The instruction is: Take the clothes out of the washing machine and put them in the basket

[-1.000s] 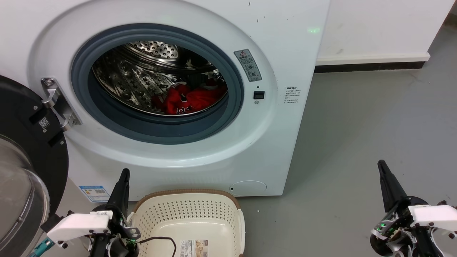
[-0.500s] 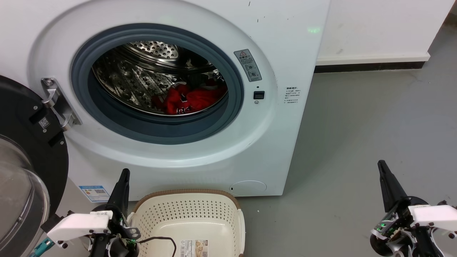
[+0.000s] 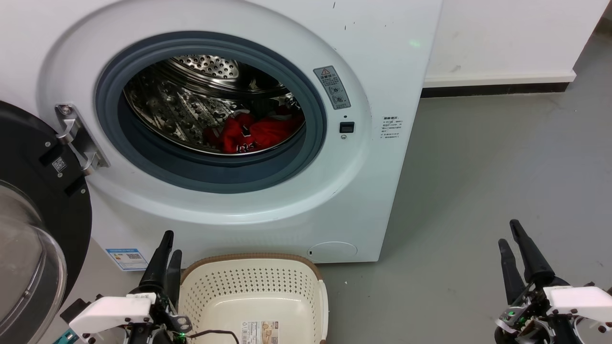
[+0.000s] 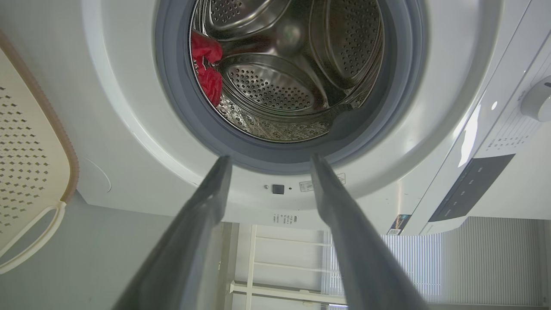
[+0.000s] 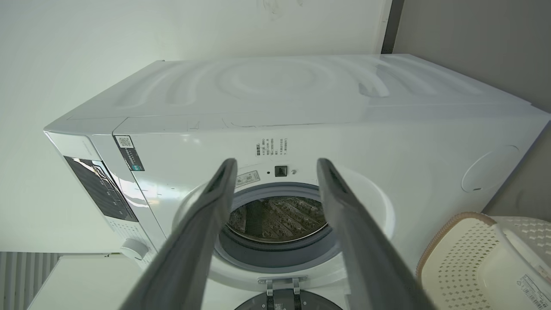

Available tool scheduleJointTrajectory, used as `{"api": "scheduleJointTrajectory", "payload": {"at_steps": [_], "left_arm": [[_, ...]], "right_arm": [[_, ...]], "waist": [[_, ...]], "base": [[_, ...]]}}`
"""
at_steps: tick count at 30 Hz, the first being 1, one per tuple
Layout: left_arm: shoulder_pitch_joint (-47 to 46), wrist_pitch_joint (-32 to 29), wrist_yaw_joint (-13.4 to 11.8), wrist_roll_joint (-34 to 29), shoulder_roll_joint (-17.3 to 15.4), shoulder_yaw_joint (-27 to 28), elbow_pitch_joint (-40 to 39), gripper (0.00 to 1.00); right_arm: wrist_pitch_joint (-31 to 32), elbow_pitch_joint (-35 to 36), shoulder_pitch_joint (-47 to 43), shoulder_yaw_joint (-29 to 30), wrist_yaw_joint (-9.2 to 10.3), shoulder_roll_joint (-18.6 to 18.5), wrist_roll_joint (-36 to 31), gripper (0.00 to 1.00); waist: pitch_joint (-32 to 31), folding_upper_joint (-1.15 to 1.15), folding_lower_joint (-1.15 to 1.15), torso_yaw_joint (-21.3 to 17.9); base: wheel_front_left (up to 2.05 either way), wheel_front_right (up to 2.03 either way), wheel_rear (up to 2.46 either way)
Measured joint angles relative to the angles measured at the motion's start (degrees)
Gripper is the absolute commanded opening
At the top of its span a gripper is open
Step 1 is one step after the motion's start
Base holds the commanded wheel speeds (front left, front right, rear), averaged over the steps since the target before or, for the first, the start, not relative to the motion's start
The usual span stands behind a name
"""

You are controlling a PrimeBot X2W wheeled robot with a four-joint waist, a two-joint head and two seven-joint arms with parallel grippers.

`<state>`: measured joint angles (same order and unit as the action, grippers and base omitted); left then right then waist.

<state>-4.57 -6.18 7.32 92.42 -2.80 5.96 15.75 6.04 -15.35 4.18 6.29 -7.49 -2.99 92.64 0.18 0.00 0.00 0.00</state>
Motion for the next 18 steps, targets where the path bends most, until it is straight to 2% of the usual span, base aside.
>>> {"api": "scheduleJointTrajectory", "payload": {"at_steps": [5,10,18], "left_arm": [[0.0,1.5,0.0,-0.4,0.0,-1.1,-0.9,1.0],[0.0,3.0,0.0,-2.7,-0.1,-2.1,-2.0,1.0],[-0.1,5.1,0.0,-13.2,-0.1,-2.0,-4.3,1.0]], "right_arm": [[-1.4,1.0,-0.1,-1.0,0.0,0.0,-0.6,1.0],[-2.8,2.2,-0.9,-1.5,0.0,0.0,-3.9,1.0],[-4.7,4.9,-1.0,-2.0,0.0,0.0,-15.9,1.0]], "waist": [[0.0,0.0,0.0,0.0],[0.0,0.0,0.0,0.1],[-0.1,0.0,0.0,0.2]], "base": [[0.0,0.0,0.0],[0.0,0.0,0.0],[0.0,0.0,0.0]]}}
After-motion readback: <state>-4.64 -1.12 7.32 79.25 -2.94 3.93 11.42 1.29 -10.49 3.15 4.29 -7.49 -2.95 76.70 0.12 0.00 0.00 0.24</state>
